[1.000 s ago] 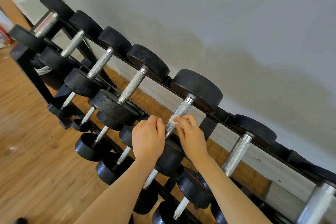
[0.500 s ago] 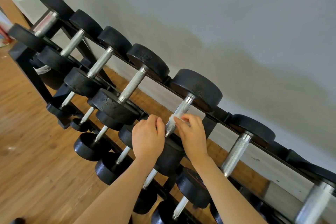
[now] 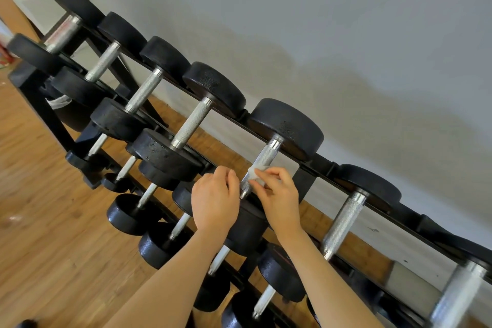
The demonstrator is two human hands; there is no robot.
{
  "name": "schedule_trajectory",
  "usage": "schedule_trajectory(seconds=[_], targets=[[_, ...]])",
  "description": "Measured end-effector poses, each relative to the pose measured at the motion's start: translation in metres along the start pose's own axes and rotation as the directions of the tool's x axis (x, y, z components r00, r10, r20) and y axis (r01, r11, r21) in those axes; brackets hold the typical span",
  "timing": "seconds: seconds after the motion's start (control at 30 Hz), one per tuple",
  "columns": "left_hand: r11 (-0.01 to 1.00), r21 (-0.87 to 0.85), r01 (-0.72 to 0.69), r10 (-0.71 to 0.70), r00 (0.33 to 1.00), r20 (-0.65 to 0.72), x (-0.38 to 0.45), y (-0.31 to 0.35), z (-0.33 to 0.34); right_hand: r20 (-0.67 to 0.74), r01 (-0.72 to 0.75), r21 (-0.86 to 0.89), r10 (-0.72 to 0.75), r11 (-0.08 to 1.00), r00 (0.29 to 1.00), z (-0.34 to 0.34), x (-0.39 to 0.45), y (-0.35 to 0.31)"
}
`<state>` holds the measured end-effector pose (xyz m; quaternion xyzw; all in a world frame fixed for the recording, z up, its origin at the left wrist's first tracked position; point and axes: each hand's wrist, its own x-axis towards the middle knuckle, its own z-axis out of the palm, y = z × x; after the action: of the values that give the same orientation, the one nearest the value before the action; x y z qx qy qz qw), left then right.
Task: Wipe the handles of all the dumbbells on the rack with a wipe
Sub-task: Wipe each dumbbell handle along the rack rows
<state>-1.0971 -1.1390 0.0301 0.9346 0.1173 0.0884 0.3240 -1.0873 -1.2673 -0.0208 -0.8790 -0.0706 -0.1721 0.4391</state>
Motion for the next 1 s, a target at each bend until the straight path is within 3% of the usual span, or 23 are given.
schedule_trajectory(seconds=[0.17,0.33,0.5,0.7,0.9,1.0], targets=[[1.0,0.008,0.003,-0.003,1.0,0.005,0.0,0.001,0.0,-0.048,-0.065,0.057,0.067,0.996,0.997,0.003,0.004,-0.004],[1.0,0.004,0.002,-0.002,1.0,0.007,0.0,0.0,0.0,-0.185,-0.128,0.122,0.149,0.984,0.971,0.003,0.004,-0.005],[1.0,0.004,-0.001,0.001,1.0,0.005,0.0,0.0,0.0,-0.144,-0.076,0.144,0.097,0.987,0.985,0.006,-0.003,-0.01],[1.0,0.001,-0.007,0.007,1.0,0.005,0.0,-0.001,0.0,-0.183,-0.138,0.203,0.176,0.969,0.967,0.001,0.016,-0.004],[1.0,0.005,0.0,0.0,1.0,0.003,0.0,-0.001,0.001,-0.083,-0.118,0.22,0.139,0.968,0.987,0.007,-0.005,-0.005],[1.0,0.006,0.004,-0.004,1.0,0.008,0.0,-0.001,0.001,-0.105,-0.154,0.238,0.183,0.959,0.977,0.003,0.004,-0.001]])
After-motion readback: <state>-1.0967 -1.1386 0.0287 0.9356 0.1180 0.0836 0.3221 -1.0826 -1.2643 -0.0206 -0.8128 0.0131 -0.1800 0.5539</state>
